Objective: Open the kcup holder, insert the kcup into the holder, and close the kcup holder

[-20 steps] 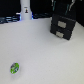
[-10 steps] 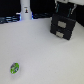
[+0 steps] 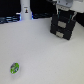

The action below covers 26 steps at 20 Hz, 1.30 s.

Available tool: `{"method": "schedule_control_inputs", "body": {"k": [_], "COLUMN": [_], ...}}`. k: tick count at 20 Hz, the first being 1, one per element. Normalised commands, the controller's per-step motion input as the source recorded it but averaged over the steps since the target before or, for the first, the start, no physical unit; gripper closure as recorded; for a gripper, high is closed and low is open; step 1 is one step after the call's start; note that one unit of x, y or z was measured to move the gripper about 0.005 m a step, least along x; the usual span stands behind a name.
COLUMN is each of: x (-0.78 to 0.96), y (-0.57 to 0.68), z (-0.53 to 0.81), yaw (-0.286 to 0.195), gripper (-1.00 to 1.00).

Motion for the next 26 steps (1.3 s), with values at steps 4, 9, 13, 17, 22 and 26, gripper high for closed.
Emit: {"method": "schedule_control_inputs", "body": {"k": [4, 9, 13, 17, 22, 26], "x": [-0.34, -0.3, -0.27, -0.01, 0.03, 0.74], "y": [0.02, 0.03, 0.02, -0.01, -0.02, -0.19], "z": [-0.43, -0.38, -0.16, -0.01, 0.0, 0.16], "yaw": [-0.002, -0.012, -0.025, -0.007, -0.005, -0.037], "gripper": [-1.0, -1.0, 1.0, 1.0, 1.0, 1.0]}}
